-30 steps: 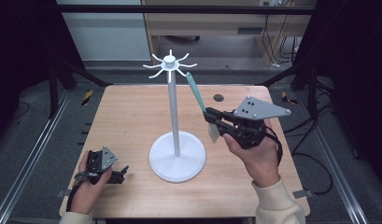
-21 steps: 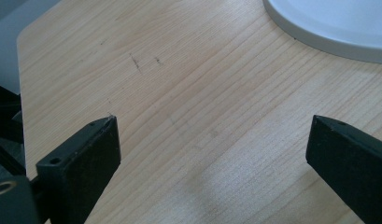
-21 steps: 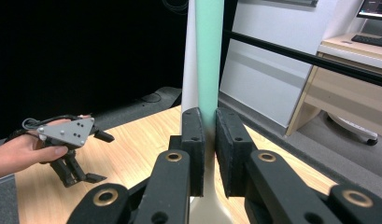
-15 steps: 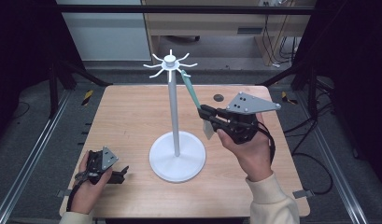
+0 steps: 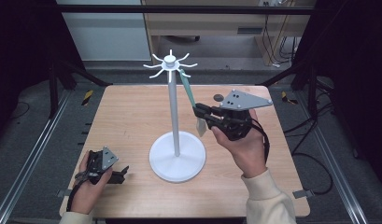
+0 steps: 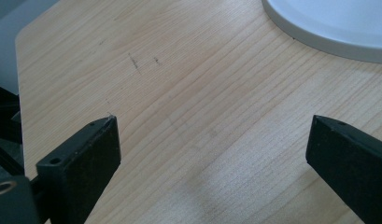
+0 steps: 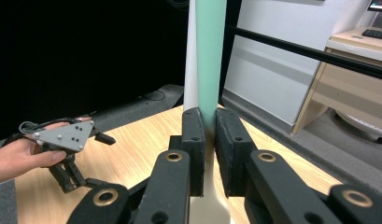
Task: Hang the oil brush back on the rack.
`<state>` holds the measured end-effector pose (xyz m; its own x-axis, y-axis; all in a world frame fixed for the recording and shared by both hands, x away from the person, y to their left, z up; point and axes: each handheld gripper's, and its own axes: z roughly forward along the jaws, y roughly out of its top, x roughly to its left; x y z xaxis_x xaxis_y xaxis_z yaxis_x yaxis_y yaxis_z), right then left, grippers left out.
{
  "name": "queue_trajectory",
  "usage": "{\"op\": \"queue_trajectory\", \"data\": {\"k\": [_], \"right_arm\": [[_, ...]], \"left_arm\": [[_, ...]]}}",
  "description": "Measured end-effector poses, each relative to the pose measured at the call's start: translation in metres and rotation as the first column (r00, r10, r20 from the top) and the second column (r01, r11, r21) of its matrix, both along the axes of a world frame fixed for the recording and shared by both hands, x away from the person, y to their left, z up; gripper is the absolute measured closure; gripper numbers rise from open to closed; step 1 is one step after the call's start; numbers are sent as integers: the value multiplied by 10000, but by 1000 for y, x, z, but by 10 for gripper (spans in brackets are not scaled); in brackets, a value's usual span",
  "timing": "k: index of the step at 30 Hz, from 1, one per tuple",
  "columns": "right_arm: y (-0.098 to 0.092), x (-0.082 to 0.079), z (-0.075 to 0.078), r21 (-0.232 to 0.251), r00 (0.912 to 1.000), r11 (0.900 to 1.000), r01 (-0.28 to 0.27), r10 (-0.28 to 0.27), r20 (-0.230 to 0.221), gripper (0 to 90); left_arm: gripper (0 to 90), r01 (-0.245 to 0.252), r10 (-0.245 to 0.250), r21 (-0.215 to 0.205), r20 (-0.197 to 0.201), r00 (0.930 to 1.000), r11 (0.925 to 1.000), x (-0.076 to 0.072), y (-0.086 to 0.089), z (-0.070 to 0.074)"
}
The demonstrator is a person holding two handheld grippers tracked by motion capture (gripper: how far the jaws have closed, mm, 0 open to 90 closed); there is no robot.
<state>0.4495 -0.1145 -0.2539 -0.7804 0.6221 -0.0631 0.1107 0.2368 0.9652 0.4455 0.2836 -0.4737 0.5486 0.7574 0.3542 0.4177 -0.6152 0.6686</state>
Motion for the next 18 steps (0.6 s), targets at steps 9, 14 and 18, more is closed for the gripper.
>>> {"op": "queue_trajectory", "data": {"k": [9,14,18], "right_arm": [[7,5,-1,-138,10000,9999,65,-66,-55,825],[9,7,-2,-146,10000,9999,70,-70,-62,825],[10,7,-2,-171,9999,9997,157,-157,0,824]], "left_arm": [[26,16,-16,-10,-4,10000,10000,0,0,0],[26,51,-51,48,-17,10000,10000,0,-1,0],[26,37,-37,12,-5,10000,10000,0,-1,0]]}}
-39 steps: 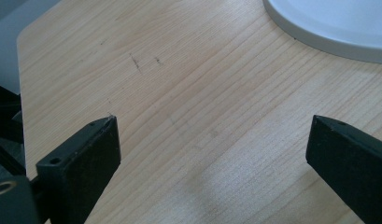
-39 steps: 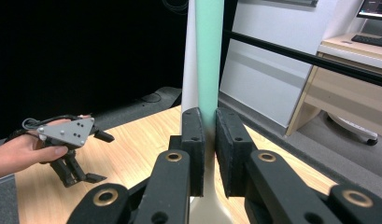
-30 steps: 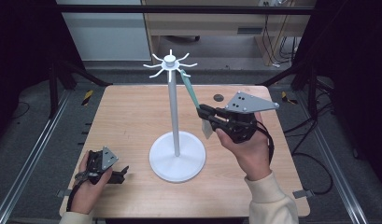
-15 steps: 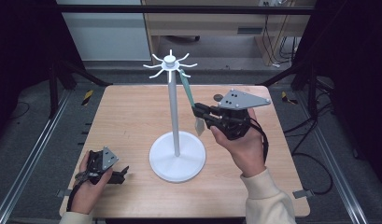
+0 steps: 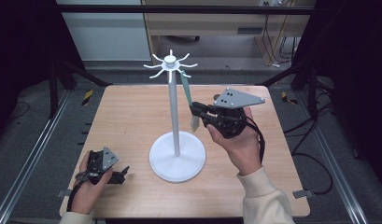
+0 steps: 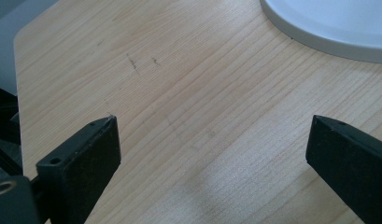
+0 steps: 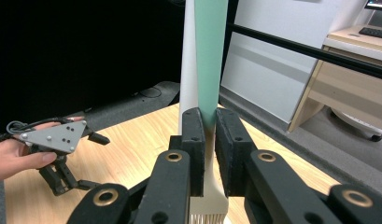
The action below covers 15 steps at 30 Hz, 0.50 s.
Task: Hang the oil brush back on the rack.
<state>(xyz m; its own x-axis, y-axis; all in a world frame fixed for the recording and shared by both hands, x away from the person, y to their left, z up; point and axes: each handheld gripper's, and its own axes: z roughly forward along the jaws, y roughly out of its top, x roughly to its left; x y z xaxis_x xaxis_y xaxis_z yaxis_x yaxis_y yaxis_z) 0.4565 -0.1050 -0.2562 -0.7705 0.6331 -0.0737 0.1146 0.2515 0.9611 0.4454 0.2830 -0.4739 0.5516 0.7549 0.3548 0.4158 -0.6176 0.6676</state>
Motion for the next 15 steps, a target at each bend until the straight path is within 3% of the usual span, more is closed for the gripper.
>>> {"op": "queue_trajectory", "data": {"k": [15], "right_arm": [[2,4,0,23,10000,10000,65,-65,-68,821]], "left_arm": [[27,16,-16,8,-10,10000,10000,0,0,0]]}}
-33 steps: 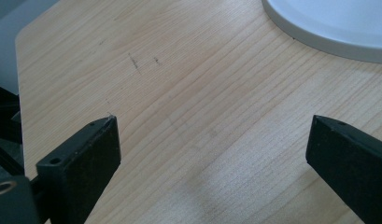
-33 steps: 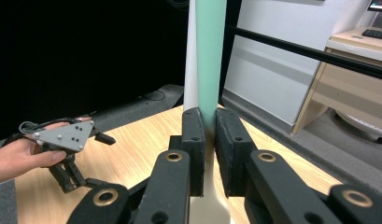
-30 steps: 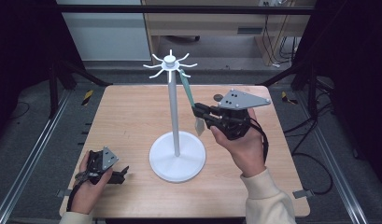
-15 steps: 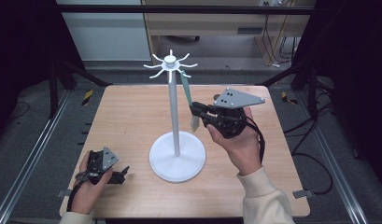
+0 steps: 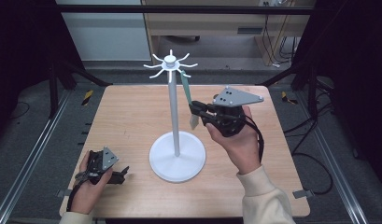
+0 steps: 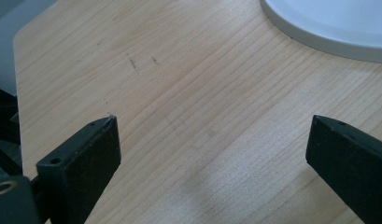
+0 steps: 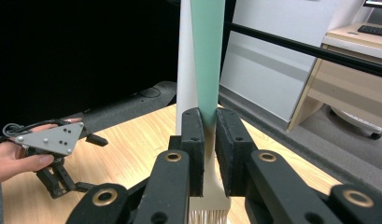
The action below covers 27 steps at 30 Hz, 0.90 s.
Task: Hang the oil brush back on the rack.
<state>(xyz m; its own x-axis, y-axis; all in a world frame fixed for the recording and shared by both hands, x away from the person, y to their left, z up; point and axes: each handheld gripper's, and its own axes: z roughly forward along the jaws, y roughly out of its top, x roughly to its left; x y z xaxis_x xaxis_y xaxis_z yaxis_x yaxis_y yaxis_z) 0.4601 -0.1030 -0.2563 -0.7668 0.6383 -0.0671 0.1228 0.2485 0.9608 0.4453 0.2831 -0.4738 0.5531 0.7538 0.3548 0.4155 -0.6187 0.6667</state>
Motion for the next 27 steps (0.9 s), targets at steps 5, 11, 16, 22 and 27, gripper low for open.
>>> {"op": "queue_trajectory", "data": {"k": [5,11,16,22,27], "right_arm": [[2,1,0,-2,10000,10000,-9,9,-21,819],[0,0,1,128,10000,9999,-26,26,-21,808],[-4,-2,3,18,10000,10000,27,-27,17,804],[-12,-4,5,-226,9993,9990,373,-373,21,733],[-21,-3,5,-370,9959,9953,897,-901,-106,620]], "left_arm": [[27,9,-9,-4,-3,10000,10000,0,0,0],[27,21,-21,9,-13,10000,10000,0,0,0],[27,7,-7,6,-9,10000,10000,0,0,0],[27,22,-22,24,-20,10000,10000,0,0,0],[27,21,-21,28,-28,10000,10000,0,0,0]]}}
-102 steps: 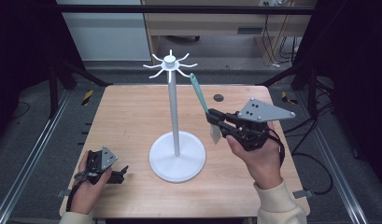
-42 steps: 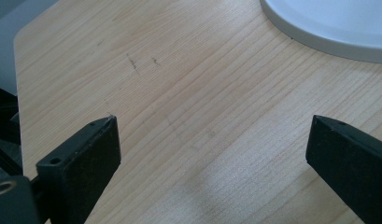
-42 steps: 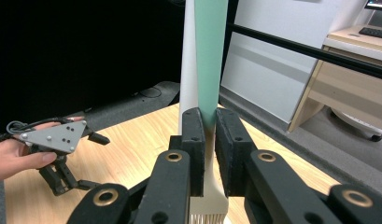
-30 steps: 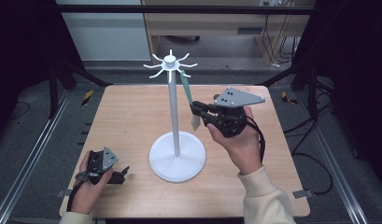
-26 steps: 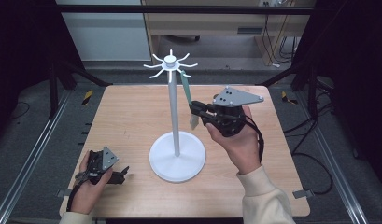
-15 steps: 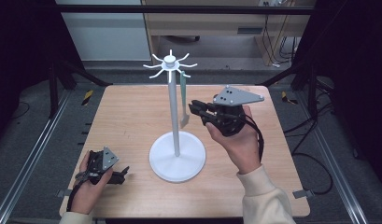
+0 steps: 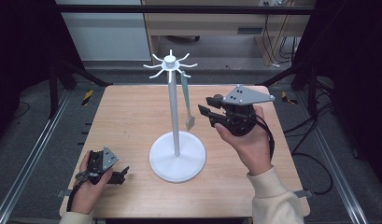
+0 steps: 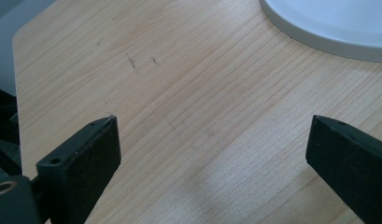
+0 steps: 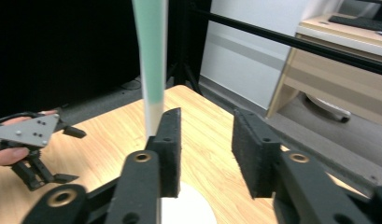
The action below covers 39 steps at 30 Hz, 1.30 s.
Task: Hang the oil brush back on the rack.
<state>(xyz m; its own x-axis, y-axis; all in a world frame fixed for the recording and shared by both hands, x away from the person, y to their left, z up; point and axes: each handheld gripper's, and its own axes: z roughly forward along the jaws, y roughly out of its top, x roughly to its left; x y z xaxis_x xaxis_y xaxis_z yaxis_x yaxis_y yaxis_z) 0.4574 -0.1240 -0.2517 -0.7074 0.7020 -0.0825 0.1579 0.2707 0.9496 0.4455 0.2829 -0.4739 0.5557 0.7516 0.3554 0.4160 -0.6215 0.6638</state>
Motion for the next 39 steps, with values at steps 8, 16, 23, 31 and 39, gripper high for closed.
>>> {"op": "queue_trajectory", "data": {"k": [8,16,23,31,39], "right_arm": [[-11,2,-1,-226,9972,9970,736,-738,-119,439],[-16,5,-3,-414,9844,9836,1757,-1760,-30,174],[-22,5,-5,-606,9791,9773,2032,-2032,63,105],[-37,-1,-10,-568,9704,9688,2414,-2403,246,54],[-51,-10,-21,-544,9671,9656,2541,-2531,251,50]], "left_arm": [[27,-14,14,-9,8,10000,10000,0,0,0],[27,-6,6,8,0,10000,10000,0,0,0],[27,-14,14,-11,-7,10000,10000,0,0,0],[27,2,-2,30,-18,10000,10000,0,-1,0],[27,12,-12,37,-40,10000,10000,0,-1,0]]}}
